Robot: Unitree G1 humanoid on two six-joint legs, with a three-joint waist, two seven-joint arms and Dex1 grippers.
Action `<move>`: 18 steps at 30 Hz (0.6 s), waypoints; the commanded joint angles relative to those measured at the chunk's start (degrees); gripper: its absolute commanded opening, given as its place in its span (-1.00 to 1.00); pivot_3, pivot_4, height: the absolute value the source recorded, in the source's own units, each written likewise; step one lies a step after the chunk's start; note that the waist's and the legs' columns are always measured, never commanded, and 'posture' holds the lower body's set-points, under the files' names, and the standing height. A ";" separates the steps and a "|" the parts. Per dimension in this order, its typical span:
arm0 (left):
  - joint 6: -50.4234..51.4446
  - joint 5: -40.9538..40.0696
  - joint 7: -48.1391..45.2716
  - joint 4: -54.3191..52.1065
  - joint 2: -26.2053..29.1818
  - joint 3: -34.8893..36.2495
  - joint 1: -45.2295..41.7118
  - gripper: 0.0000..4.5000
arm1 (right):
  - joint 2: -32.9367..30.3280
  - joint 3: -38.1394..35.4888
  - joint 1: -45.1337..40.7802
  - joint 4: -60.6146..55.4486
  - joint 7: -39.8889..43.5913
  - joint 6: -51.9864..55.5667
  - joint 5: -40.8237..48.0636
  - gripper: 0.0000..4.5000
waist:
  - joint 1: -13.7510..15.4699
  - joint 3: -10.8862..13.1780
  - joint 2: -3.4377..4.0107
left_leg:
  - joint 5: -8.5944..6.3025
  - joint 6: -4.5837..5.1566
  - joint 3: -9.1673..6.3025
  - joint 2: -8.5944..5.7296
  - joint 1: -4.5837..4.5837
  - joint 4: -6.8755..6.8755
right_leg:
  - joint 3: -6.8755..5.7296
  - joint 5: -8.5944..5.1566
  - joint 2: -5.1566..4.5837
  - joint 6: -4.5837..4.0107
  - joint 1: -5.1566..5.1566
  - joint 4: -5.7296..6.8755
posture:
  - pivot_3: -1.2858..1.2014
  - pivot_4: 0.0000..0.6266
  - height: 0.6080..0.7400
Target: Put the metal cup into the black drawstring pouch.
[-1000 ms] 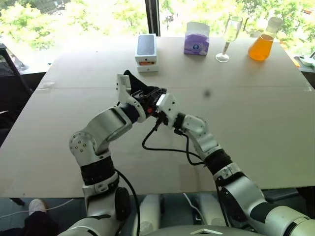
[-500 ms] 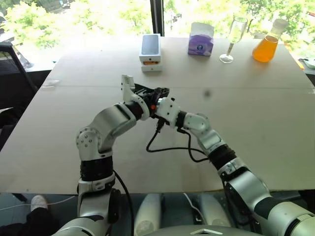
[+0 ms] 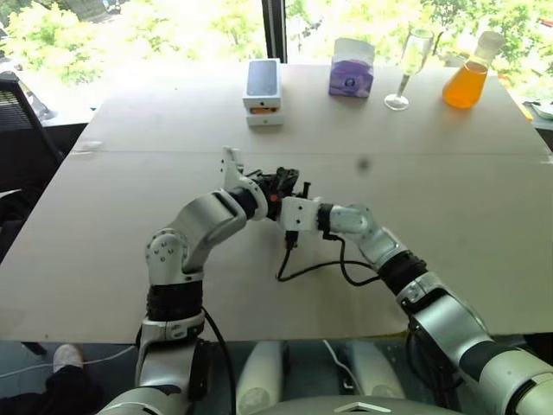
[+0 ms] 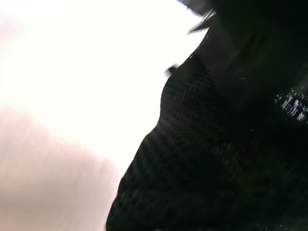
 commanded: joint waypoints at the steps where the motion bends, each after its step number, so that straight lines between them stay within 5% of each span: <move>1: 0.50 -0.01 -3.08 -3.11 0.01 -1.09 0.02 -1.00 | -0.95 0.65 0.78 -4.85 1.60 1.95 -0.14 -0.19 | -0.01 0.00 0.00 | 0.00 0.00 0.00 0.00 0.00 0.00 | 0.00 0.00 -0.01 0.00 0.00 0.00 | 0.03 -0.52 1.00; 5: 0.87 2.34 -6.16 -2.14 1.78 0.08 0.55 -1.00 | -4.98 -0.47 2.98 -15.04 4.91 9.02 1.16 0.53 | 0.07 0.00 0.01 | 0.00 0.00 -0.02 0.01 0.00 0.00 | -0.03 0.00 0.00 0.00 0.00 0.00 | 0.03 -0.52 1.00; 11: 1.97 6.03 -10.91 1.58 5.20 1.04 -0.03 -1.00 | -11.43 -3.20 7.60 -34.43 13.04 25.61 7.85 0.53 | 0.19 0.00 0.01 | 0.00 0.00 -0.03 0.00 0.00 0.00 | -0.05 0.00 -0.01 0.00 0.04 -0.04 | 0.03 -0.52 1.00; 18: 3.46 8.16 -18.35 4.04 6.08 2.39 -1.41 -1.00 | -13.94 -6.66 10.76 -44.66 11.79 40.59 11.29 0.53 | 0.28 0.01 0.02 | 0.00 0.00 -0.04 0.01 -0.01 -0.02 | -0.08 -0.01 -0.01 0.00 0.04 -0.07 | 0.03 -0.52 1.00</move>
